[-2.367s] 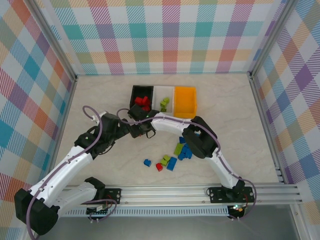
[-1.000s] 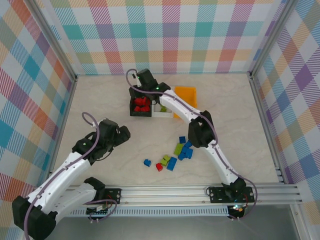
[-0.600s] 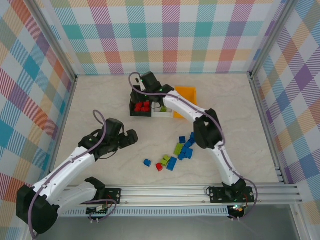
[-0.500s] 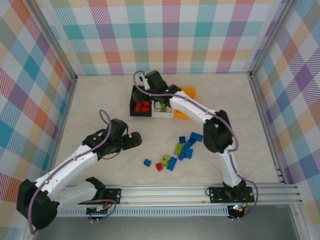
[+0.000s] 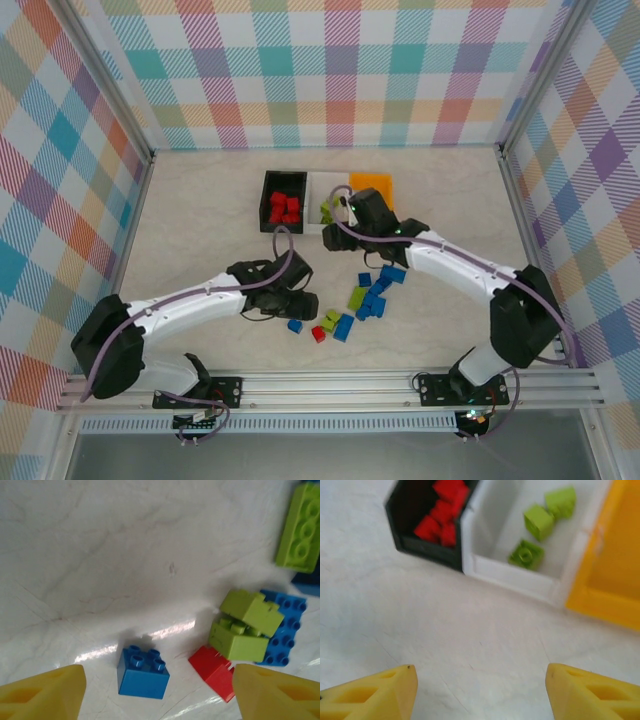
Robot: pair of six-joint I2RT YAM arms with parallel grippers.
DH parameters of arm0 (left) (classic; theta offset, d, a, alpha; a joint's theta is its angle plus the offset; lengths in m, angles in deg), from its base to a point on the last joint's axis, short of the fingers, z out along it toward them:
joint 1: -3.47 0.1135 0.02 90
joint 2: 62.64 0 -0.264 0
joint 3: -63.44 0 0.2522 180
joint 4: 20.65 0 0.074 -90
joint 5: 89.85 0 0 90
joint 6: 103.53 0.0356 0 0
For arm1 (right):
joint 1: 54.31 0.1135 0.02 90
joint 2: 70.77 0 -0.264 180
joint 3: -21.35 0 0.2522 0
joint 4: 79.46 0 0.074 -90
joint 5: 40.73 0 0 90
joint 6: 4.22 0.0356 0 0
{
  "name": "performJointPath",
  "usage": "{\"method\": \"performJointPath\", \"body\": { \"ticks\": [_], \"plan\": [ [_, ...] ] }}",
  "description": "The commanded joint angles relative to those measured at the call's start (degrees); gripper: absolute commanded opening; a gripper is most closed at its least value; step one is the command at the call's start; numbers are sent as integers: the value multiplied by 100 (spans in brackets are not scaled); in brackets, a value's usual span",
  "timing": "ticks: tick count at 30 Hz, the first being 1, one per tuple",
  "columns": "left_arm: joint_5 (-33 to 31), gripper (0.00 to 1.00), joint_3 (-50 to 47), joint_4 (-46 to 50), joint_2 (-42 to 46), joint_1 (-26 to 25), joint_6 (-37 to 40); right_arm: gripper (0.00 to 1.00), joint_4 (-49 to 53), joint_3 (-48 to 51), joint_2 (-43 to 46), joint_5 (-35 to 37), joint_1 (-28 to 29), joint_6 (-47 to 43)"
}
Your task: Sort the legos into containers by color
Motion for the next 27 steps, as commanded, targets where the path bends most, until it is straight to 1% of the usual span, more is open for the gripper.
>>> {"method": "performJointPath", "body": {
  "ticks": [1, 4, 11, 17, 21, 23, 27],
  "plan": [
    [-294, 75, 85, 458, -105, -275, 122, 69, -134, 299, 444, 153, -64, 216],
    [-412, 73, 40, 614, -253, -325, 126, 69, -125, 419, 613, 199, -92, 246],
    [-187, 62, -180, 417, -763, -349, 88, 69, -113, 451, 903, 352, -164, 212],
    [-26, 51, -85, 119, -1162, -350, 189, 69, -73, 529, 1144, 415, -232, 217],
    [34, 42, -30, 28, -1361, -349, 257, 69, -21, 611, 1268, 445, -310, 208],
    [5, 36, 18, 57, -1418, -350, 252, 69, -14, 652, 1313, 423, -347, 212],
    [-249, 33, 246, 304, -1205, -349, 245, 69, -26, 770, 1428, 452, -394, 260]
  ]
}}
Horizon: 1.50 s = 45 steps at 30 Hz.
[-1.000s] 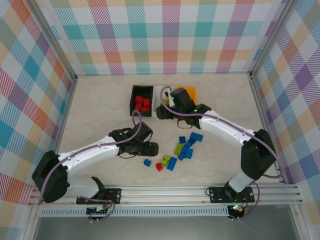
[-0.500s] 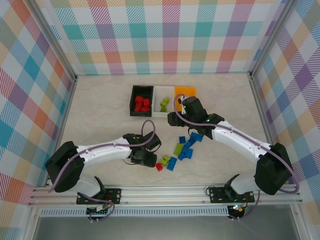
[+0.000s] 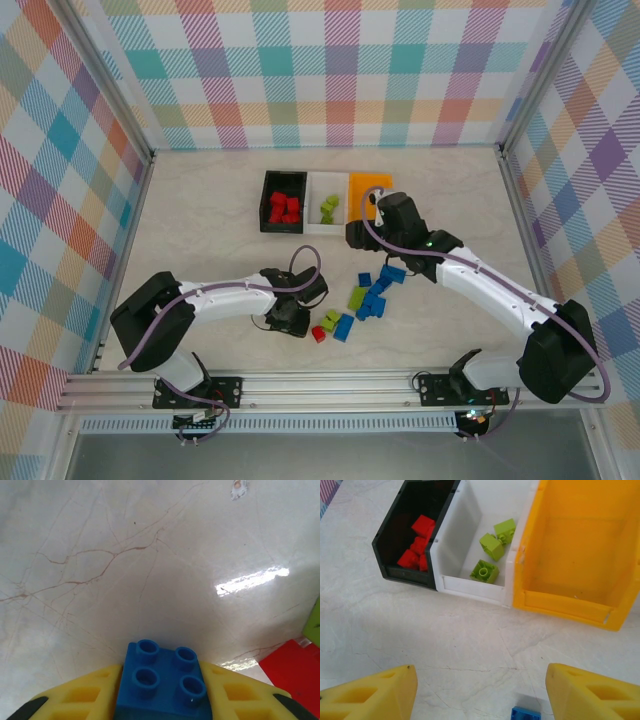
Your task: Sort the legos into containers by color
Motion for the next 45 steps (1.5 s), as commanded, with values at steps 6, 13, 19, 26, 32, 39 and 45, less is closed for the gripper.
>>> {"method": "performJointPath", "body": {
  "ticks": [6, 13, 19, 26, 32, 39, 45],
  "plan": [
    [-691, 32, 1475, 535, 131, 28, 322, 69, 75, 369, 572, 652, -148, 334],
    [-941, 30, 3844, 141, -1380, 307, 805, 69, 361, 811, 1364, 1395, -363, 630],
    [-1097, 30, 6113, 50, -3108, 601, 914, 69, 580, 1083, 2093, 1692, -443, 664],
    [-1609, 29, 7573, -182, -4416, 711, 544, 70, 634, 1377, 2712, 1613, -447, 682],
    [-1595, 46, 8674, 84, -5229, 721, 262, 70, 854, 1419, 2923, 1393, -456, 531],
    [-1419, 74, 8378, -1, -4734, 663, 108, 72, 1040, 1419, 2943, 964, -448, 588],
    [-1209, 90, 5750, -1158, -2672, 598, -90, 72, 1505, 1230, 2237, -80, -439, 711]
  ]
}}
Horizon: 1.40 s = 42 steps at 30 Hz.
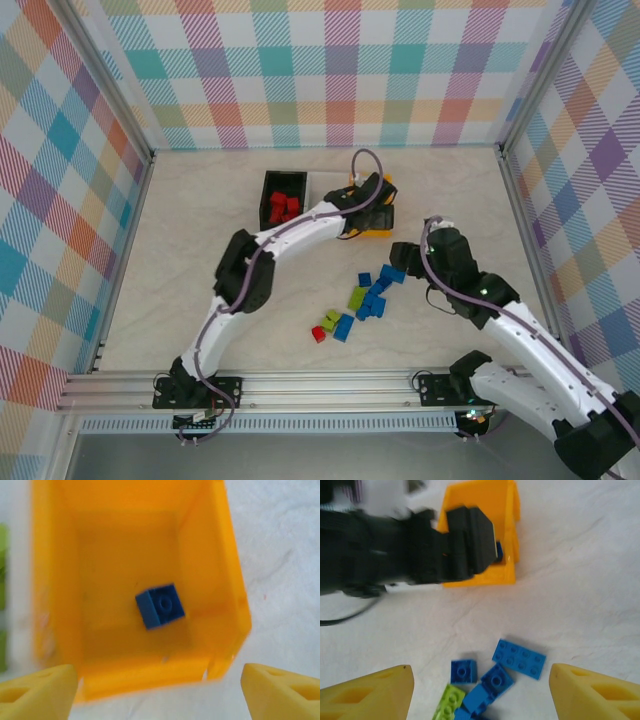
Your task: Sort the legos into containers by color
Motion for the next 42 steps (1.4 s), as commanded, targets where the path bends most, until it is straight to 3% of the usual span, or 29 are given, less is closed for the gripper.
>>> {"method": "performJointPath", "body": {
  "ticks": [1, 5, 9, 17, 26, 34, 42],
  "plan": [
    [172, 99, -1273, -818, 1542, -71, -228, 72, 484, -124, -426, -836, -22, 174],
    [200, 100, -3036, -1136, 2883, -115, -334, 72, 609, 172, -872, -1475, 38, 410],
    [188, 100, -4550, -1054, 3980, -174, -461, 72, 696, 367, -1320, -1615, 394, 527],
    [196, 100, -6143, -919, 5079, -218, -924, 74, 495, 430, -2270, -1589, 1218, 1035],
    [134, 100, -6512, -1031, 5328, -216, -938, 75, 336, 237, -2702, -717, 1473, 1502],
    [159, 100, -6516, -1086, 5308, -207, -833, 75, -51, -36, -3236, -654, 1477, 1612],
    [99, 100, -6532, -1073, 5307, -207, -763, 66, 233, -26, -3367, -336, 1472, 1599]
  ]
}}
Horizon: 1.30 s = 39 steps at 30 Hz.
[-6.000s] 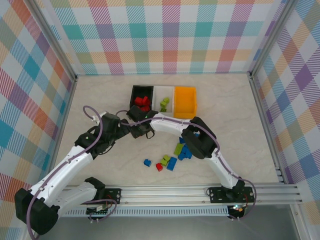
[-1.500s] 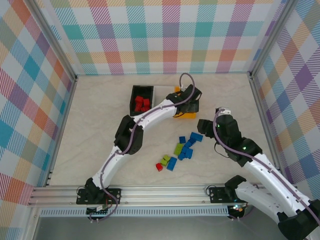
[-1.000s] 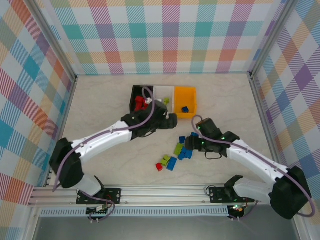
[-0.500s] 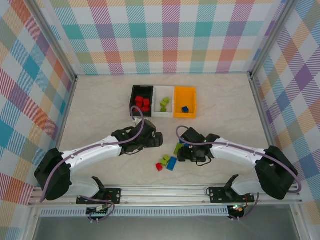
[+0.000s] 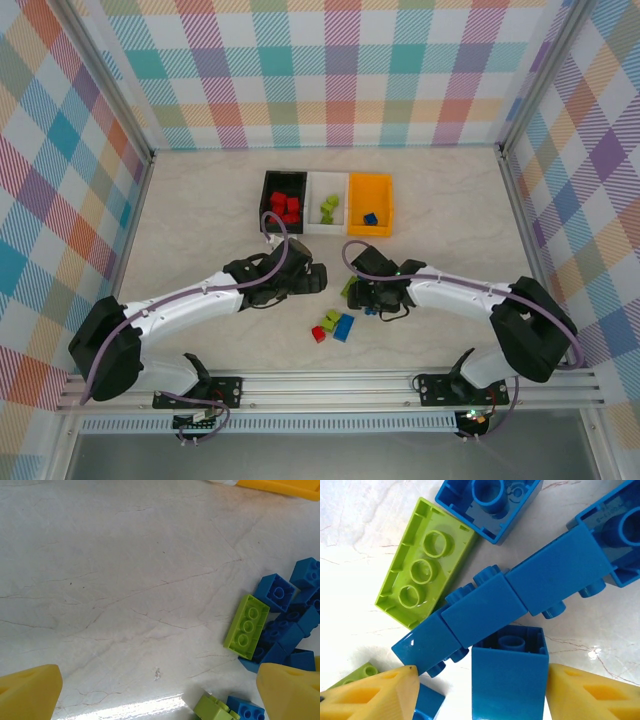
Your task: Sort the legos into containers by color
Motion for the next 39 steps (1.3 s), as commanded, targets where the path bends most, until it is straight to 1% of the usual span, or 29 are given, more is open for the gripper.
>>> {"method": "performJointPath", "body": {
  "ticks": [1, 7, 11, 12, 15, 21, 23, 26, 28, 30, 33, 35, 36, 39],
  "plan": [
    [-66, 100, -73, -55, 91, -65, 96, 65, 292, 146, 59, 381, 16, 90],
    [-19, 100, -93, -138, 38, -69, 69, 60, 409, 346, 272, 394, 17, 42],
    [-13, 100, -63, -132, 30, -62, 90, 63, 46, 531, 537, 283, 21, -122],
    [-19, 100, -55, -109, 39, -65, 86, 62, 10, 544, 585, 286, 25, -176],
    [-48, 100, -42, -70, 39, -62, 90, 54, 87, 424, 447, 357, 26, -258],
    [-47, 100, -34, -58, 0, -64, 71, 52, -29, 236, -132, 418, -16, -350],
    [-48, 100, -14, -26, 2, -62, 63, 49, -70, 206, -218, 427, -14, -360],
    [-62, 100, -30, -20, 36, -63, 84, 37, -65, 191, -159, 470, -18, -442],
    [-96, 100, -20, 28, 55, -67, 117, 30, 69, 149, 43, 531, -14, -514],
    [-137, 100, -20, 62, 54, -65, 133, 27, 232, 76, 266, 574, -17, -585],
    [-163, 100, -43, 76, 89, -63, 131, 25, 472, -160, 710, 750, -39, -827],
    [-116, 100, -70, 42, 122, -67, 138, 24, 601, -541, 799, 804, -269, -1080],
    [-91, 100, -73, 38, 129, -63, 148, 24, 581, -749, 764, 773, -483, -1203],
    [-8, 100, -36, 62, 109, -66, 206, 23, 252, -1387, 412, 524, -1118, -1476]
  ]
}}
